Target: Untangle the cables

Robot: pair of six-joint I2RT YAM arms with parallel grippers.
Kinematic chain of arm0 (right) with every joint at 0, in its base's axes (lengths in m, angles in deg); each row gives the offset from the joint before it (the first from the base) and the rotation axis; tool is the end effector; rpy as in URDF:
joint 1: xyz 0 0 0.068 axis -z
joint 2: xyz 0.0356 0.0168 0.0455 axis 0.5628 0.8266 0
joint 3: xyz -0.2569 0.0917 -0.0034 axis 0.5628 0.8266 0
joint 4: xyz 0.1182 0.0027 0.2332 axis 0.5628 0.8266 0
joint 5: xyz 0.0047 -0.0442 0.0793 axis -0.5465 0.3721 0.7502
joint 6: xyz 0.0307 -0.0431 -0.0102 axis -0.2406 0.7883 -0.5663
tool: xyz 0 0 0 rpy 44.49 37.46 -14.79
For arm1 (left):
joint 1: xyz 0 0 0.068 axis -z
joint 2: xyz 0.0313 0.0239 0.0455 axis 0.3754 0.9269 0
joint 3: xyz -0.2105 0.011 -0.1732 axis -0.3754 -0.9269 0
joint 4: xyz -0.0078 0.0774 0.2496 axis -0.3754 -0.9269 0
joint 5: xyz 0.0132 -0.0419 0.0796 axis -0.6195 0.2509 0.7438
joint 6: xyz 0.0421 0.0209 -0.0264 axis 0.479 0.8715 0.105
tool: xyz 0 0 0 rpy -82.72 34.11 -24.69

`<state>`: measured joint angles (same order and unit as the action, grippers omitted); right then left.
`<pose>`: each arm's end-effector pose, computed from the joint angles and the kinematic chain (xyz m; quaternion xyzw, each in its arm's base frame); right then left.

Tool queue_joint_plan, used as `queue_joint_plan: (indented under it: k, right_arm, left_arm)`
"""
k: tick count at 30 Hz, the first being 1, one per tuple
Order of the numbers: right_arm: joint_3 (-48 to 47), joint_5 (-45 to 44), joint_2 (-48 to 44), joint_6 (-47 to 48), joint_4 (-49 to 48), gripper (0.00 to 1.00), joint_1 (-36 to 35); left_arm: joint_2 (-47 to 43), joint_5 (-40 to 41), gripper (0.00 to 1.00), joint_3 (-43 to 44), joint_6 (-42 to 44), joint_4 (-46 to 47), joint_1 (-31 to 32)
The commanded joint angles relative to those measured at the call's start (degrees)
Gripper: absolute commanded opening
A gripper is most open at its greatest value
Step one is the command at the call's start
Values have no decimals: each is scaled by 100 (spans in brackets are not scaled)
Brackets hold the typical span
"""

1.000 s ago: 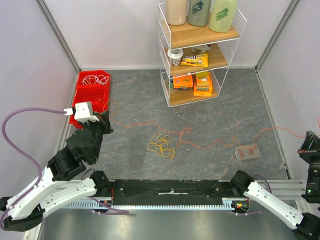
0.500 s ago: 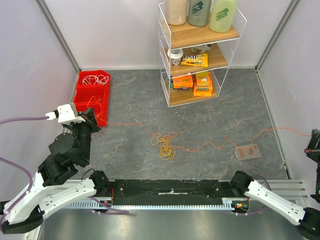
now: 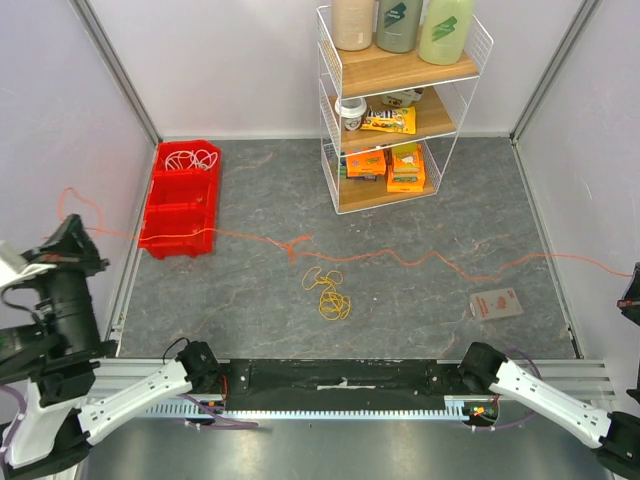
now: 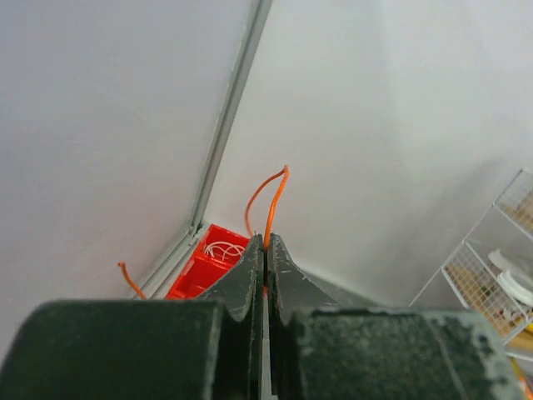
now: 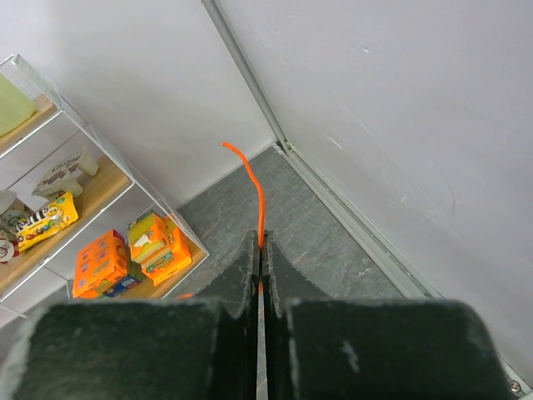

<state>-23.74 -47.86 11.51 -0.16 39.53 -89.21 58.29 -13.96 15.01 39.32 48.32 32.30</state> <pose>-0.0382 -0.1153 0.4308 0.3256 0.6088 0.0484 0.7218 0.0107 0.0414 0.4628 -0.1990 0.5635 0.0009 0.8018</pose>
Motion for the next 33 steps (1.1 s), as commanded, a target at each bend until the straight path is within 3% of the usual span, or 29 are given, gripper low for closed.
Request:
queue_joint_plan:
  k: [1, 5, 9, 12, 17, 19, 21, 26, 33]
  right_arm:
    - [-44, -192, 40, 198, 130, 0, -103]
    - [-88, -306, 49, 286, 130, 0, -173]
    - [-281, -596, -21, 505, 130, 0, -269]
    - [-360, -614, -118, 541, 121, 0, -322]
    - [43, -325, -31, 129, 191, 0, -436]
    - [306, -114, 127, -135, 200, 0, -472]
    - [535, -26, 355, -363, 217, 0, -524]
    - [1247, 256, 1225, -1258, 252, 0, -762]
    - [2275, 1125, 2814, -2973, 402, 0, -736]
  left_arm:
    - [63, -82, 2, 300, 878, 225, 23]
    - [142, -91, 2, 370, 1289, 302, 41]
    - [2, -126, 2, 125, 2474, 1485, 67]
    - [-200, -135, 2, 98, 2733, 1613, 216]
    - [-359, 102, 2, 142, 1708, 658, 524]
    - [-246, 67, 2, 194, 1004, -63, 586]
    - [0, 76, 2, 142, 834, -242, 586]
    - [642, -37, 2, 317, 107, -1146, 586]
    - [924, -372, 2, 554, -519, -1533, 586]
